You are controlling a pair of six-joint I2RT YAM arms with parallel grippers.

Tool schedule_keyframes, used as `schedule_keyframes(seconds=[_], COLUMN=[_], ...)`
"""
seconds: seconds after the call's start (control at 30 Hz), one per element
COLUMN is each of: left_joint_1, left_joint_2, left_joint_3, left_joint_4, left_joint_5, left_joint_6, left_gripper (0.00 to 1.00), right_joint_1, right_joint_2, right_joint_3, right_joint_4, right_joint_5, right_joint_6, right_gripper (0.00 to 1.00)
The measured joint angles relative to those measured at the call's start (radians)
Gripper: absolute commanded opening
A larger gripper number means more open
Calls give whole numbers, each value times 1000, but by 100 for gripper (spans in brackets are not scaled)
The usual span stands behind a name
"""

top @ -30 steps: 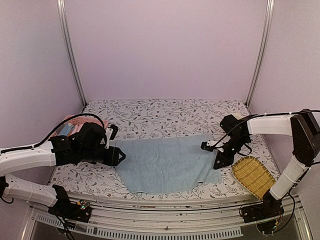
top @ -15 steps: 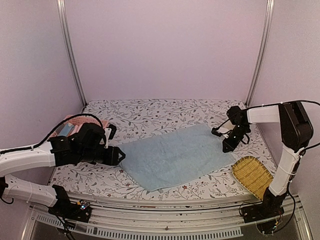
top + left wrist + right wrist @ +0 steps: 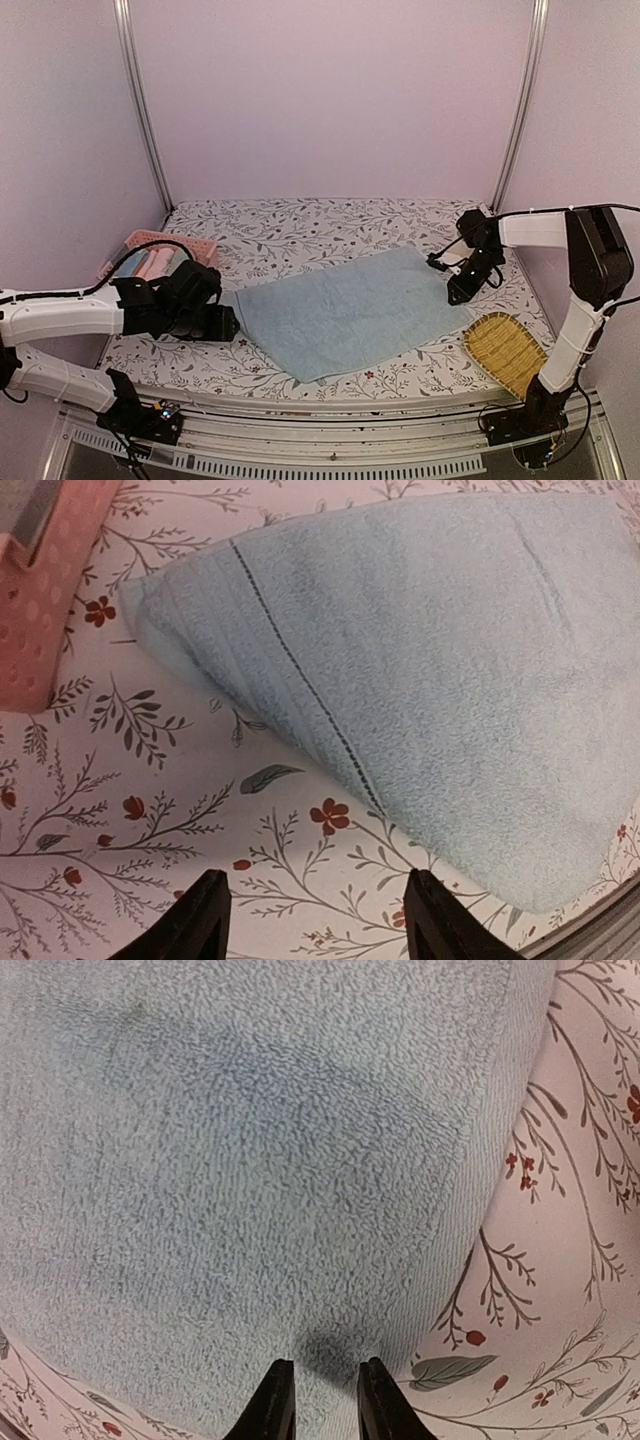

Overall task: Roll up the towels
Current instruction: Pick up the towel from the center of the board.

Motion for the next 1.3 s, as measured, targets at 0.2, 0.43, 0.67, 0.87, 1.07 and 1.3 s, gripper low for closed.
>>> schedule_keyframes(seconds=[0.2,0.43,0.67,0.87,1.07,1.3], left_joint_1=[105,225,323,346,347,349], left_joint_2=[40,150,230,317,382,417], left_joint_3=[-29,24,63,106,133,136], left_joint_4=[-13,10,89,138,164,179], left_joint_5=[-50,-95,-84,-63,-47,-39], left_joint_6=[-49,-9,53,80,93,96], left_gripper=[56,47,45,49,49,47], right_joint_1=[0,0,0,2,3,16], right_joint_2=[-99,-87,87,272,415,505], right_joint_3=[0,117,396,589,708,743], right_joint_4=[-19,8,38,33,14,2], right_joint_5=[-59,-83,-125,-168,-175,-167], right_joint_6=[-1,-1,10,43,79,102], right_gripper=[33,37,38,40,41,41])
